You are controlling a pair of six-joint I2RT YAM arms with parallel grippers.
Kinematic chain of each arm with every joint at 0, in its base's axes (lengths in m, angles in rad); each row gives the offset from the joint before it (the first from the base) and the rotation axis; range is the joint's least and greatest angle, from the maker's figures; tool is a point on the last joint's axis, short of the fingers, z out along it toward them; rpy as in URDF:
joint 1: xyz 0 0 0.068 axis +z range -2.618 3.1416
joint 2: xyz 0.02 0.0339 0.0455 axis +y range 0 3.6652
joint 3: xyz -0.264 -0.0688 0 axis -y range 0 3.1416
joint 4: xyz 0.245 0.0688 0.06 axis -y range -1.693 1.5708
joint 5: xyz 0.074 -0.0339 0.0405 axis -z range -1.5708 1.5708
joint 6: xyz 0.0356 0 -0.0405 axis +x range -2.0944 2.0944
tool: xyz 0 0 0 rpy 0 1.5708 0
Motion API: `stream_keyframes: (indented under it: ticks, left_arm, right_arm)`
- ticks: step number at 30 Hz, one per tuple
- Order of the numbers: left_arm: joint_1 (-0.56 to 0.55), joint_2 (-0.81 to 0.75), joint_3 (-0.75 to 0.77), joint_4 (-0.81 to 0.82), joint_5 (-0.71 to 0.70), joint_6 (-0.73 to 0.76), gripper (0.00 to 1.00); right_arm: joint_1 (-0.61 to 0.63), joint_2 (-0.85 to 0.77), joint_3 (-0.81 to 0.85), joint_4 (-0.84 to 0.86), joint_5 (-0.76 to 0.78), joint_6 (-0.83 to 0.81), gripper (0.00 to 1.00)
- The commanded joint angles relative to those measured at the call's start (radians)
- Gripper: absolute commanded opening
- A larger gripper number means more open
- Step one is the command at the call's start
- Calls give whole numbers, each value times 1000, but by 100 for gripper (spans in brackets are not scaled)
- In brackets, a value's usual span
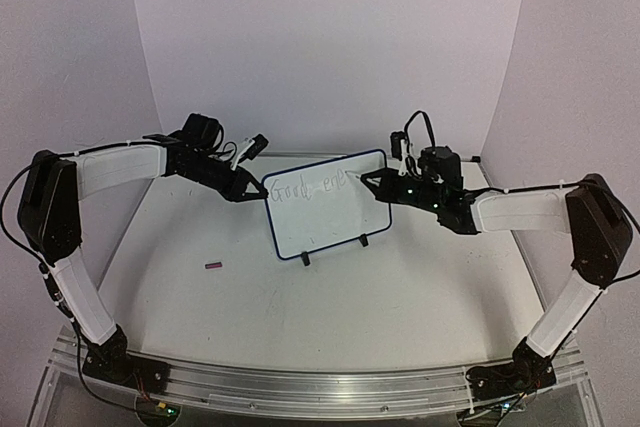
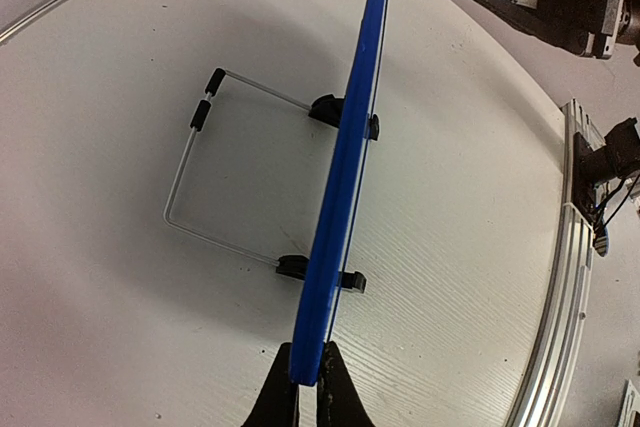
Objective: Write a sentence on the whiteboard
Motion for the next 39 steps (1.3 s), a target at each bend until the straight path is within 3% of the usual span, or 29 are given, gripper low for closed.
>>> stream_keyframes:
  ticks: [1,22,39]
  left_arm:
    - [-19,47,-1,-84,-94,55,0]
    - [-19,48,-1,-85,-95,54,0]
    - [-18,49,-1,-85,-95,54,0]
  right_arm:
    - [-4,8,29,23,34,-4,0]
    - [-11,3,-62,22,46,27,0]
    - [-12,-5,-4,46,46,27,0]
